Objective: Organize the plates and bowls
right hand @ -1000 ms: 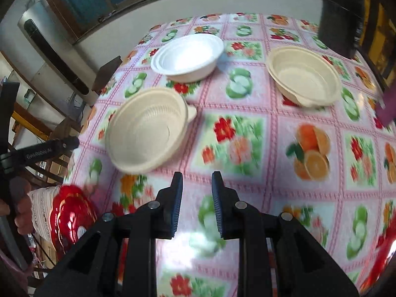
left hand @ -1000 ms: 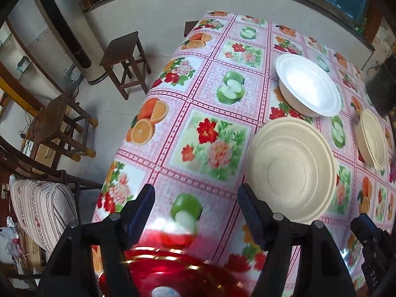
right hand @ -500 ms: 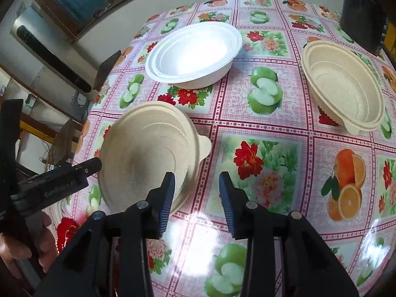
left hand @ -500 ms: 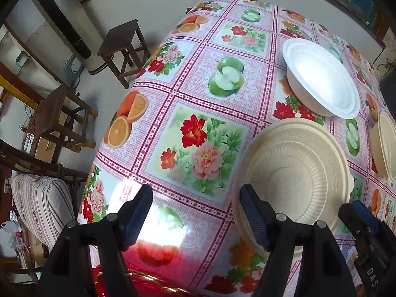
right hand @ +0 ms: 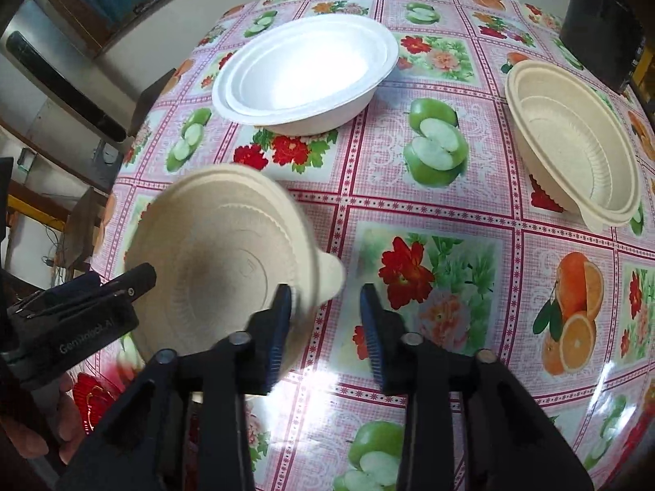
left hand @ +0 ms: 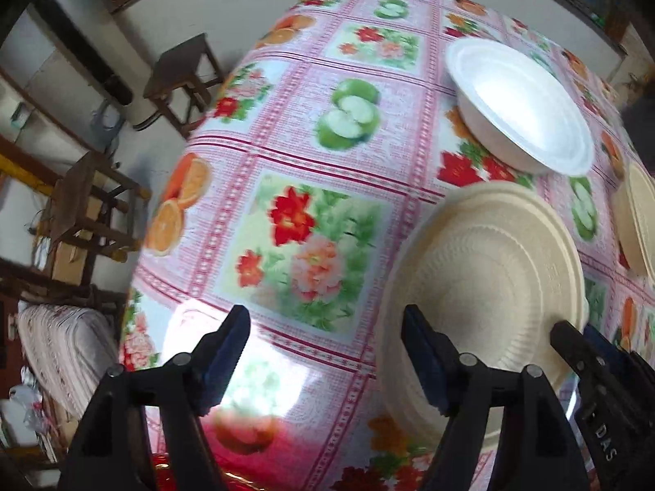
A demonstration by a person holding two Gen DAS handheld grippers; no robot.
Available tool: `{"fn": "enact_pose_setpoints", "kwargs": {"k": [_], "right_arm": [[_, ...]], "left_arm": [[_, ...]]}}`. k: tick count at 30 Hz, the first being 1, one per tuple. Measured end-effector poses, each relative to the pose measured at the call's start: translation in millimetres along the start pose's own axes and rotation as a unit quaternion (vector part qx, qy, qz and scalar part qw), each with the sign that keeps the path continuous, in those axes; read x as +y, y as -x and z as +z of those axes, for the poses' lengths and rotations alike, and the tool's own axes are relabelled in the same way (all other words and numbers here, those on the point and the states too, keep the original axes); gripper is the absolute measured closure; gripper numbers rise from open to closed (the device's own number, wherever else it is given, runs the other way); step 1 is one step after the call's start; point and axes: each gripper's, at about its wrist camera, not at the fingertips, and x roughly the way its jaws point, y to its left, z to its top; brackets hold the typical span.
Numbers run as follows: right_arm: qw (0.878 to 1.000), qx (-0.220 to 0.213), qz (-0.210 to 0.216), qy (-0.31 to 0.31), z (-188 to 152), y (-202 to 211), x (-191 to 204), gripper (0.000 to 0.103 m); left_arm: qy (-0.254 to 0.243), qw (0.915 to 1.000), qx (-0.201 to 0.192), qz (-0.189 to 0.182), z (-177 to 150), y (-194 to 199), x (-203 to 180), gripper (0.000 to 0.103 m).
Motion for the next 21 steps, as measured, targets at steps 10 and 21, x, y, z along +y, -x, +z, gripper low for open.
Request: {"fn": "enact_pose_setpoints", "kwargs": {"k": [10,21], "right_arm": [[1.0,-0.011,0.006,-0.004,-24,22,-10,0.086],[0.999,-0.002,-0.027,-0.039,-100,59,-57,0.086]], "left_arm": [[-0.063,0.9963,0.03,-0.05,-35,4,-35,0.081],[-0.159,0.9842,0.028,-0.073,-122,39,-84,0.082]]}}
